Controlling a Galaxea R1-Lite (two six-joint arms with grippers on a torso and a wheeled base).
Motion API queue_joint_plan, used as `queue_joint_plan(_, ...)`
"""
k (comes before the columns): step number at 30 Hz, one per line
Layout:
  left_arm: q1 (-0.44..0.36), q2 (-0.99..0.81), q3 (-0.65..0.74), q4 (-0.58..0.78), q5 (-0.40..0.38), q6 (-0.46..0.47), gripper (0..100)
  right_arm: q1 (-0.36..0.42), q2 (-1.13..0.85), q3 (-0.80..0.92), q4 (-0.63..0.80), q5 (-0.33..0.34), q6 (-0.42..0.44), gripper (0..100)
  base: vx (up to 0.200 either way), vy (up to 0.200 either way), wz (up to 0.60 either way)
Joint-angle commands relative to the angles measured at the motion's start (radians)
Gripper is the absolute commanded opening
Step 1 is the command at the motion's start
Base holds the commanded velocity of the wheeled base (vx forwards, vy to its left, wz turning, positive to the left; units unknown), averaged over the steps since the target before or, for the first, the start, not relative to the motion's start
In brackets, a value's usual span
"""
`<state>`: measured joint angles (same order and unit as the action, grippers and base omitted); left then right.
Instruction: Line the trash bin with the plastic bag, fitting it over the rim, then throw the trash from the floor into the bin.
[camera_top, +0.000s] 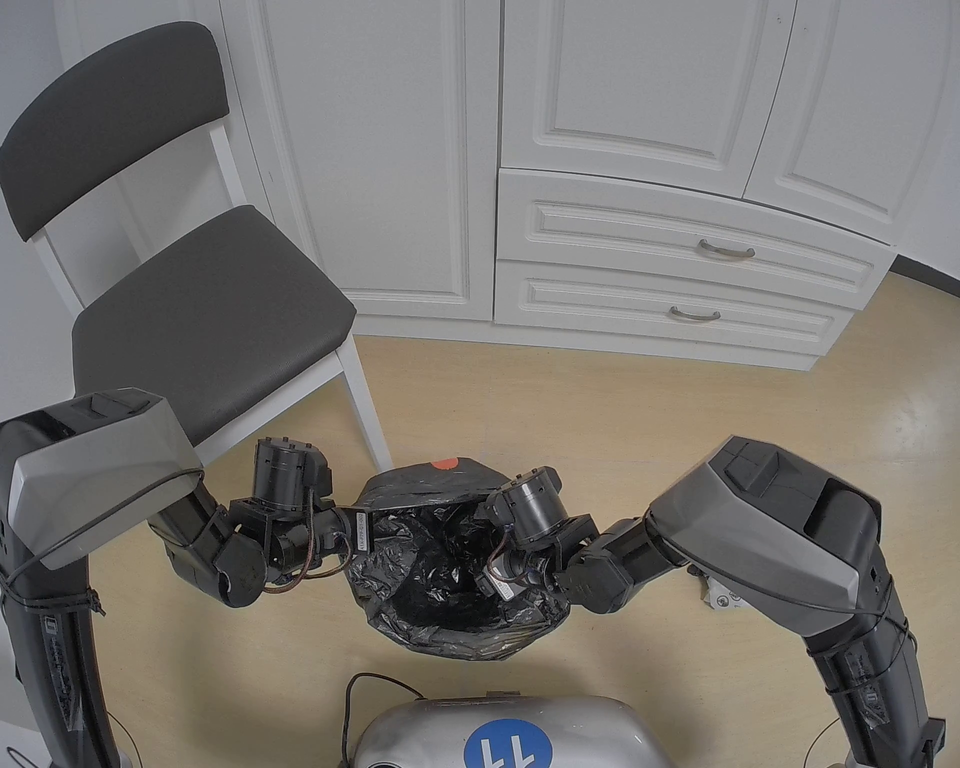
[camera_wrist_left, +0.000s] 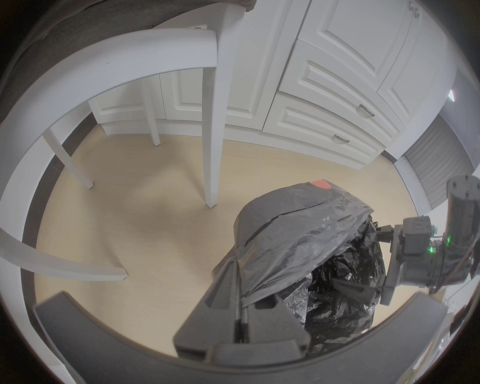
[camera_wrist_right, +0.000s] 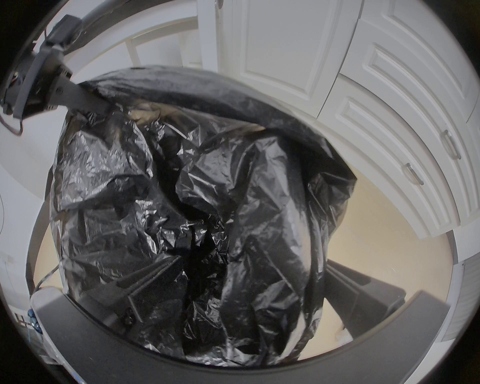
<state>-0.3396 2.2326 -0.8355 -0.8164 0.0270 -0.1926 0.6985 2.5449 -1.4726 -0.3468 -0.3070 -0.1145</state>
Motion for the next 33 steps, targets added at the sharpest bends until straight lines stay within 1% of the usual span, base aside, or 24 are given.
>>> queue_joint_plan(1, 0.001, -0.001, 0.001, 0.0, -0.002, -0.001, 0, 0.024, -0.209, 0.17, -0.001, 0.014, -0.002, 100, 0.0, 0.0, 0.0)
queue_joint_plan(5, 0.001, -0.004, -0.01, 0.0, -0.004, -0.008, 0, 0.006, -0.321, 0.207, -0.001, 0.017, 0.006, 100, 0.0, 0.0, 0.0)
queue_joint_plan(7, 0.002, -0.002, -0.02, 0.0, -0.006, -0.011, 0, -0.007, -0.345, 0.212, -0.001, 0.023, 0.015, 100, 0.0, 0.0, 0.0)
queue_joint_plan(11, 0.002, 0.001, -0.037, 0.0, -0.004, -0.038, 0, -0.005, -0.385, 0.232, -0.001, 0.025, 0.052, 100, 0.0, 0.0, 0.0)
queue_joint_plan(13, 0.004, -0.001, -0.04, 0.0, -0.004, -0.042, 0, -0.01, -0.384, 0.228, -0.003, 0.025, 0.055, 100, 0.0, 0.0, 0.0)
queue_joint_plan(18, 0.004, -0.004, -0.039, 0.0, -0.004, -0.042, 0, -0.044, -0.328, 0.205, -0.004, 0.017, 0.045, 100, 0.0, 0.0, 0.0)
queue_joint_plan(23, 0.005, -0.007, -0.04, -0.001, -0.004, -0.044, 0, -0.08, -0.219, 0.153, -0.06, 0.012, 0.032, 100, 0.0, 0.0, 0.0)
queue_joint_plan(29, 0.005, -0.007, -0.042, -0.001, -0.004, -0.044, 0, -0.073, -0.167, 0.143, -0.061, 0.014, 0.03, 100, 0.0, 0.0, 0.0)
queue_joint_plan(33, 0.005, -0.005, -0.043, -0.001, -0.004, -0.044, 0, -0.048, -0.107, 0.124, -0.063, 0.016, 0.032, 100, 0.0, 0.0, 0.0)
